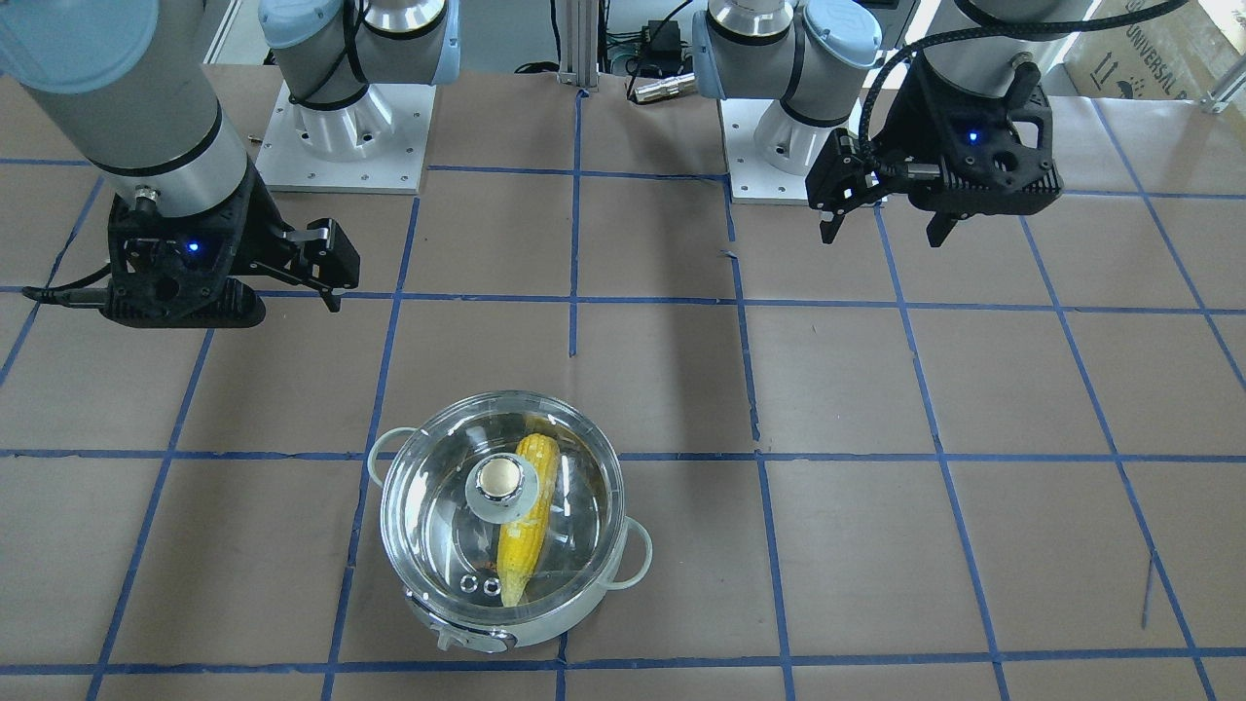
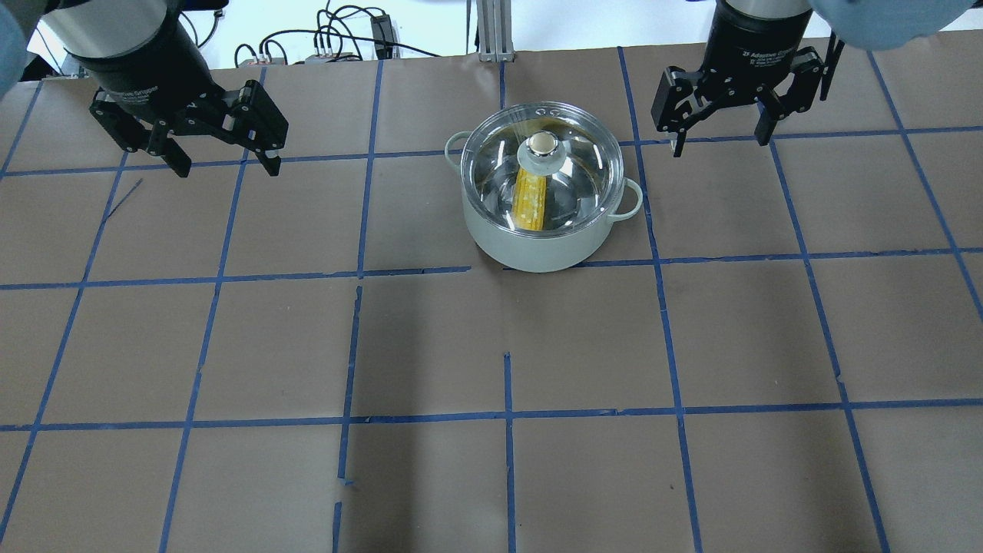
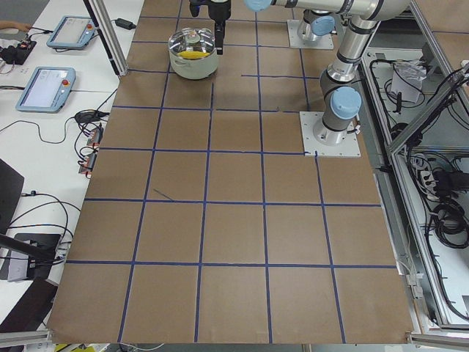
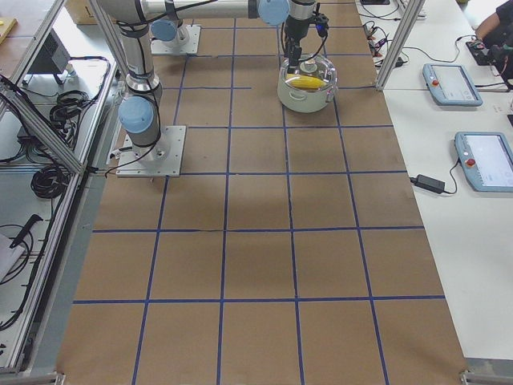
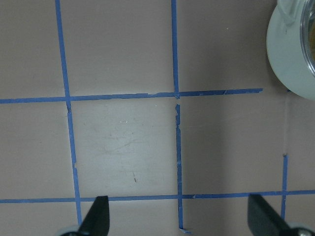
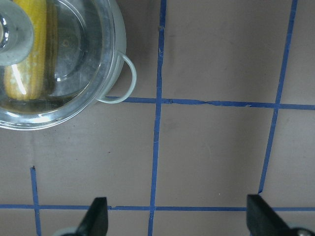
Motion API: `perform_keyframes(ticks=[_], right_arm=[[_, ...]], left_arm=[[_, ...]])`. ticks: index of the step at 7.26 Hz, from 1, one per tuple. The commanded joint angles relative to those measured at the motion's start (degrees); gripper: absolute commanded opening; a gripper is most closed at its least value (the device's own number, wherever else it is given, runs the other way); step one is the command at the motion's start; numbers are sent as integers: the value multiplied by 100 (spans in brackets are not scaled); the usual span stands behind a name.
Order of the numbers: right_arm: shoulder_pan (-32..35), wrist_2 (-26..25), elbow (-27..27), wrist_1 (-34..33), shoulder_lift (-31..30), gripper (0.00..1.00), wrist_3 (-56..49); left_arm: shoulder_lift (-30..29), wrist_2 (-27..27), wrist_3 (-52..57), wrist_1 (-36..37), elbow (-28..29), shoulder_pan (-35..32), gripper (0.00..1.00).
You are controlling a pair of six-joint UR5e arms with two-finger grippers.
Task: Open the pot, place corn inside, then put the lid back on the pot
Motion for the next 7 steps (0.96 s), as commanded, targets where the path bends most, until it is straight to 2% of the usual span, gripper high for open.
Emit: perform_keyframes(ticks=[1, 7], right_arm=[[8, 15, 37, 5, 1, 100, -33], [-1, 296, 151, -4, -51, 100, -42]], left_arm=[[0, 0, 0, 0, 0, 0, 100], [0, 18, -9, -9, 0, 0, 100]])
